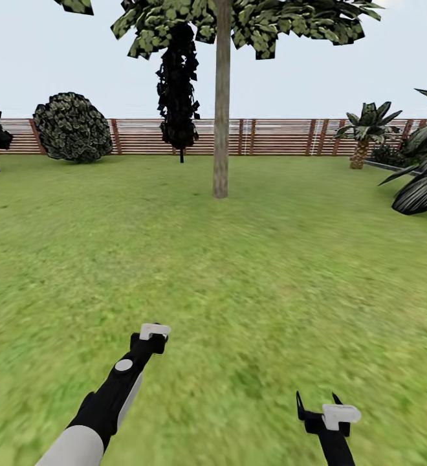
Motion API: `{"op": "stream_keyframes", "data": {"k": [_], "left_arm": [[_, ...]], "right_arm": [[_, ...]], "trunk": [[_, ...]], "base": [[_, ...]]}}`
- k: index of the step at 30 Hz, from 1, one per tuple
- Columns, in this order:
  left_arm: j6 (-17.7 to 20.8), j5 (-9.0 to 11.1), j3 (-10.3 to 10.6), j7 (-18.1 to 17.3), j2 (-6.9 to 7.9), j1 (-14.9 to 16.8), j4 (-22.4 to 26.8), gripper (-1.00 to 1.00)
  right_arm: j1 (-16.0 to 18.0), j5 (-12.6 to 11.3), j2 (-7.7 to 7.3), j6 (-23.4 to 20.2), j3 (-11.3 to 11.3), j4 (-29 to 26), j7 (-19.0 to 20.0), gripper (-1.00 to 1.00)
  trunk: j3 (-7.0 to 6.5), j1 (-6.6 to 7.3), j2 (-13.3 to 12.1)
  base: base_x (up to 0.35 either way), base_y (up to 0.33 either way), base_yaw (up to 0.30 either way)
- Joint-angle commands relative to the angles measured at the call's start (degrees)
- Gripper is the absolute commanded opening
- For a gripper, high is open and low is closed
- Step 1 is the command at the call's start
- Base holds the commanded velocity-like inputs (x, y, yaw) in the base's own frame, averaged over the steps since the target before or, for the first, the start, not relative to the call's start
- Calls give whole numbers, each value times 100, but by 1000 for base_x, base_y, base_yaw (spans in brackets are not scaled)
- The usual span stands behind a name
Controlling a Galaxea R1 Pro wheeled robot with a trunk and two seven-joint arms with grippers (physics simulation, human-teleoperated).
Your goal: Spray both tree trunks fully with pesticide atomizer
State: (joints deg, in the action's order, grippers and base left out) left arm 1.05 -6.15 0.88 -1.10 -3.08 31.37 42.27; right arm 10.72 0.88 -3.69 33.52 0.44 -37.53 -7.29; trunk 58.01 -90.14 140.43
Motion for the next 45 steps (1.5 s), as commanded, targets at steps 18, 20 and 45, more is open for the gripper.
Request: {"op": "stream_keyframes", "data": {"k": [18, 20, 45], "left_arm": [[0, 0, 0, -4, 0, -1, 1, -100], [0, 0, 0, -4, 0, 0, 1, -100], [0, 0, 0, -4, 0, -1, 1, -100]], "right_arm": [[0, 0, 0, 5, 0, 2, 0, 100], [0, 0, 0, 5, 0, 0, 0, 100], [0, 0, 0, 5, 0, 6, 0, 100]], "trunk": [[0, 0, 0], [0, 0, 0], [0, 0, 0]], "base": [[335, 0, 0], [335, 0, 0], [335, 0, 0]]}}
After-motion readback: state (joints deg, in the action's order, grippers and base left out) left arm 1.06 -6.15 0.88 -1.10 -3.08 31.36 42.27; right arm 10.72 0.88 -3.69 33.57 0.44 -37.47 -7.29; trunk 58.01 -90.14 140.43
